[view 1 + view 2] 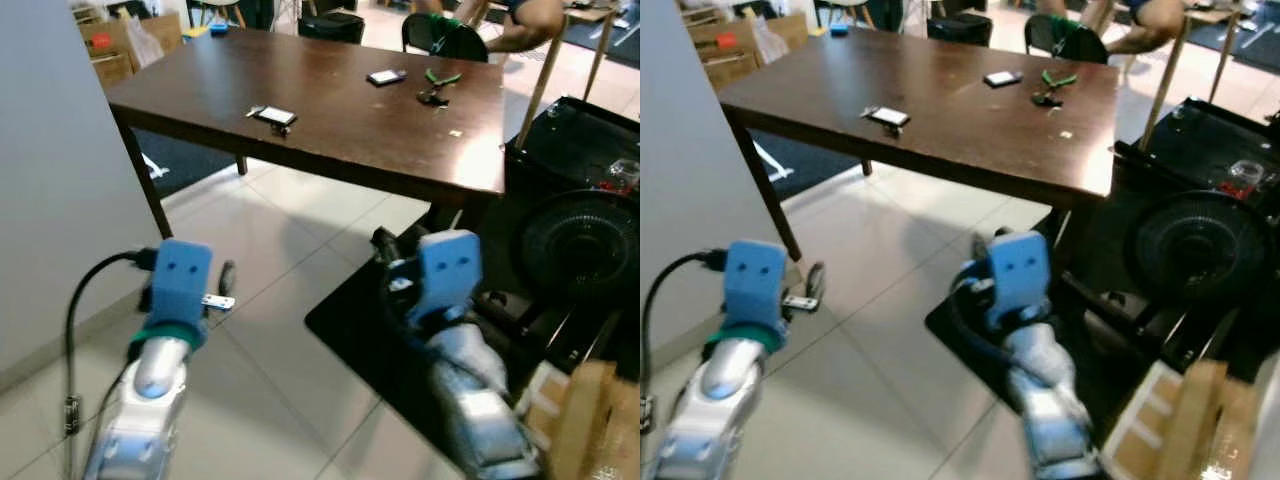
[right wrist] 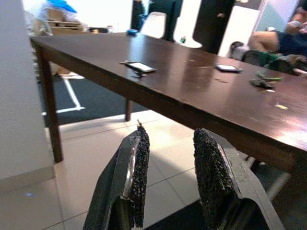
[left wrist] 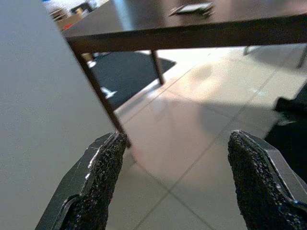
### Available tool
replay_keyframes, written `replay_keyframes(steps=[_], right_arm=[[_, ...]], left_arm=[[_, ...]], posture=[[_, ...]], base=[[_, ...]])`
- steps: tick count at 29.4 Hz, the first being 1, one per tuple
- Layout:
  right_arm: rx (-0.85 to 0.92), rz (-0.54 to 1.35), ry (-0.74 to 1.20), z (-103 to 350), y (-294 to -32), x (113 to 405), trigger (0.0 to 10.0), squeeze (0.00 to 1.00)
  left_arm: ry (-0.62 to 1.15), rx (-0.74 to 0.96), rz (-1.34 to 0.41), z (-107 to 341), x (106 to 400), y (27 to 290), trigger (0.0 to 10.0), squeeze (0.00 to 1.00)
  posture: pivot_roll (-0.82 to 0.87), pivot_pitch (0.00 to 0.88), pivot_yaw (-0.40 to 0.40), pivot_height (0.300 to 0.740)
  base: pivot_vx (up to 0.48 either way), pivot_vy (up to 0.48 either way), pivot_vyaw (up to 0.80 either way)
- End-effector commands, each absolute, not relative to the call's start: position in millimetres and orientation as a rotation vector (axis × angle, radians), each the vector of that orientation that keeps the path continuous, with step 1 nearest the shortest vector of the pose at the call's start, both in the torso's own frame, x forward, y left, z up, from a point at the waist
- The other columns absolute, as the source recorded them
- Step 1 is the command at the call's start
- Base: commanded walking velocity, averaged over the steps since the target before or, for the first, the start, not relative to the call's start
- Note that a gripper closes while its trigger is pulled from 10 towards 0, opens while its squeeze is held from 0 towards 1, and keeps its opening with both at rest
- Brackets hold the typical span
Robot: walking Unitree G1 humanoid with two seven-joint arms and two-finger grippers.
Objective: Hang keys on a hook
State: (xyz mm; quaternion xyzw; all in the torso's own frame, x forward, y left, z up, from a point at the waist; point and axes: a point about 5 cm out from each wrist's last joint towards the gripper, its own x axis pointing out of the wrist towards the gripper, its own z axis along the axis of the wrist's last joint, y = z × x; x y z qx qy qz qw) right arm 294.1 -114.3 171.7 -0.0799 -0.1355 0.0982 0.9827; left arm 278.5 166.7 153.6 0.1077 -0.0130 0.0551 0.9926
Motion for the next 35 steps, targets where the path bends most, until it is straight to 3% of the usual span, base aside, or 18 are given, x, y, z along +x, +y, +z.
replay_keyframes(steps=[1,35], right_arm=[[-0.175,0.171,-0.269,170.5,-123.2,294.0,10.0,0.00],[-0.158,0.158,-0.265,169.5,-125.6,293.8,10.0,0.00]], left_arm=[[-0.028,0.219,0.098,152.5,277.9,162.9,10.0,0.00],[-0.035,0.219,0.091,154.9,278.8,162.2,10.0,0.00]], posture=[[-0.14,0.038,0.096,0.740],[-0.13,0.053,0.101,0.740]], base=[[0.461,0.000,0.00],[0.461,0.000,-0.05]])
